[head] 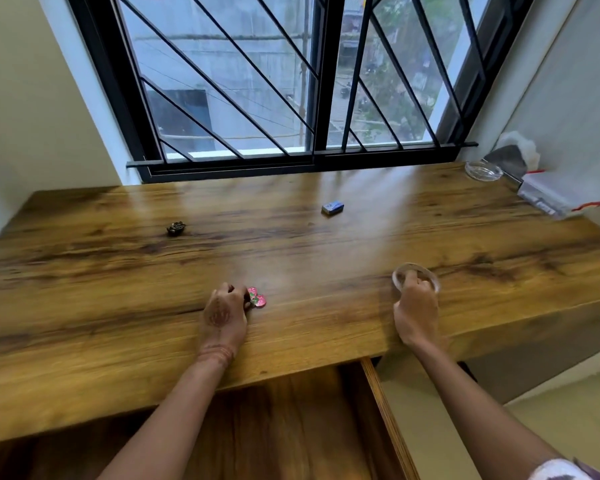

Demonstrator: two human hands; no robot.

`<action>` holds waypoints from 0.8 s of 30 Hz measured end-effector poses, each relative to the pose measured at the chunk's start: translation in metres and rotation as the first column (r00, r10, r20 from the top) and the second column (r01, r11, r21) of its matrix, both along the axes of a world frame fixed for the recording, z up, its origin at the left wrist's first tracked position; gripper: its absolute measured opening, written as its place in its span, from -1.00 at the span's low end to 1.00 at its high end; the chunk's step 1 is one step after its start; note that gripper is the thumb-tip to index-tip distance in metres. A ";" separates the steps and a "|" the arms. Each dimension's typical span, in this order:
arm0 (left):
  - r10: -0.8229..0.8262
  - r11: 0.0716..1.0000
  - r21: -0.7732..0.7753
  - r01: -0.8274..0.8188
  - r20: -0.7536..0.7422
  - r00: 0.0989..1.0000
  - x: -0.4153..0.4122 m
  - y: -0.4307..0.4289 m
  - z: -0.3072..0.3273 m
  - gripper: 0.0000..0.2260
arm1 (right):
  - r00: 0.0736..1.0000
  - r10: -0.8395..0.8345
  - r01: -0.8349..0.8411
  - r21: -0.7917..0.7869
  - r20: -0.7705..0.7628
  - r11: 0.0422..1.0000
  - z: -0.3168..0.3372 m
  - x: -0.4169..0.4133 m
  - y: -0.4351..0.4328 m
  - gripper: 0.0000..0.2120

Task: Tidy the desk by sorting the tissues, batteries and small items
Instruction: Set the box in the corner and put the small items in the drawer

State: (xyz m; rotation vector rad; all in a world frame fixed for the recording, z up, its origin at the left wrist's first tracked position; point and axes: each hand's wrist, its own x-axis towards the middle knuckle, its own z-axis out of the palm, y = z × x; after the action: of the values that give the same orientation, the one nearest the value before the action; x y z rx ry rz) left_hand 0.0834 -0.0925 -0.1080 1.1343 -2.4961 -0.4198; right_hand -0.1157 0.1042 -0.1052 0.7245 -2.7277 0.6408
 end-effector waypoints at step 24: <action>0.048 0.937 0.349 -0.013 -0.092 0.995 0.163 0.229 -0.057 -0.89 | 0.791 0.586 -0.597 0.012 0.180 0.802 -0.076 0.262 0.149 -0.72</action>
State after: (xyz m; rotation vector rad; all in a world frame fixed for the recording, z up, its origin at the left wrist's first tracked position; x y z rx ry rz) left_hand 0.2465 0.1368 -0.1647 1.2434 -2.3723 -0.9152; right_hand 0.1461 0.2527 -0.1812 1.6530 -2.6562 0.7580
